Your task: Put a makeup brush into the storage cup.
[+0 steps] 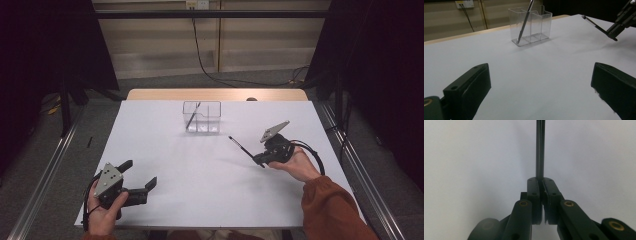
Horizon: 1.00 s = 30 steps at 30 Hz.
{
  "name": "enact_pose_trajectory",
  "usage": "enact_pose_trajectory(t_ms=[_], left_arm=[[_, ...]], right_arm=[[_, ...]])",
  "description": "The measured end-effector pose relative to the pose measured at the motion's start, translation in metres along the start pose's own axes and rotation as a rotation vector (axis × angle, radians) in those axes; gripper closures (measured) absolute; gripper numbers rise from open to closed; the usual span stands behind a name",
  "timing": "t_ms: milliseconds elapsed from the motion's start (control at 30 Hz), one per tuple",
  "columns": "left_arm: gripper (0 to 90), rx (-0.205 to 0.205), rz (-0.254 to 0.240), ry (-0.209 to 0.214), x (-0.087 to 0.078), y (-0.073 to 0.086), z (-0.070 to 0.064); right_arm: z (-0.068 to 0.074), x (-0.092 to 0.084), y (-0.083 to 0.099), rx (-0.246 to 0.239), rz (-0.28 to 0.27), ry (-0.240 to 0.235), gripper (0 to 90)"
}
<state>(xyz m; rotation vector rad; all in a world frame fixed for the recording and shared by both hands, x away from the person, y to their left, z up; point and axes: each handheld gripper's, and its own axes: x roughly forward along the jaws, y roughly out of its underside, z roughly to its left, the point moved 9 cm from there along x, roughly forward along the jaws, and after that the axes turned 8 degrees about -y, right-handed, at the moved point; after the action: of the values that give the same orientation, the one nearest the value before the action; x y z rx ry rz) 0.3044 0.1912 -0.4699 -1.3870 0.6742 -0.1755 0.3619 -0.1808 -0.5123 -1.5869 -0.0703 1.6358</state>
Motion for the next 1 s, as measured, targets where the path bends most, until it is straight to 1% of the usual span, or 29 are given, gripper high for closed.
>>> enact_pose_trajectory(t_ms=[167, 267, 300, 367, 533, 700, 767, 933, 1000], left_arm=[[2.5, 0.003, 0.001, 0.0, 0.0, 0.0, 0.0], [2.5, 0.004, 0.002, -0.003, 0.0, 0.0, 0.001], [2.5, 0.004, 0.0, 0.0, 0.0, 0.0, 0.001], [2.5, 0.003, 0.001, 0.0, 0.0, 0.0, 0.0], [2.5, 0.006, 0.001, 0.005, 0.0, 0.0, -0.001], [2.5, 0.009, 0.002, 0.004, 0.0, 0.0, 0.0], [2.5, 0.006, 0.001, 0.004, 0.0, 0.0, -0.001], [2.5, 0.008, 0.001, 0.005, 0.0, 0.0, -0.001], [2.5, 0.008, 0.001, 0.006, 0.0, 0.0, -0.001]], right_arm=[[0.001, 0.001, -0.003, -0.003, -0.032, 0.007, 84.9], [0.0, 0.003, -0.003, 0.003, -0.045, 0.023, 84.8], [0.0, 0.004, -0.003, 0.015, -0.06, 0.019, 84.8], [-0.001, 0.004, -0.003, 0.025, -0.078, 0.024, 84.8], [-0.003, -0.001, -0.003, 0.038, -0.14, 0.04, 84.8], [-0.001, -0.006, -0.007, 0.025, -0.218, 0.042, 84.8], [0.0, -0.006, -0.009, 0.018, -0.241, 0.041, 84.8], [0.002, -0.004, -0.006, 0.012, -0.251, 0.051, 84.8], [0.002, -0.004, -0.006, 0.017, -0.269, 0.049, 84.8]])
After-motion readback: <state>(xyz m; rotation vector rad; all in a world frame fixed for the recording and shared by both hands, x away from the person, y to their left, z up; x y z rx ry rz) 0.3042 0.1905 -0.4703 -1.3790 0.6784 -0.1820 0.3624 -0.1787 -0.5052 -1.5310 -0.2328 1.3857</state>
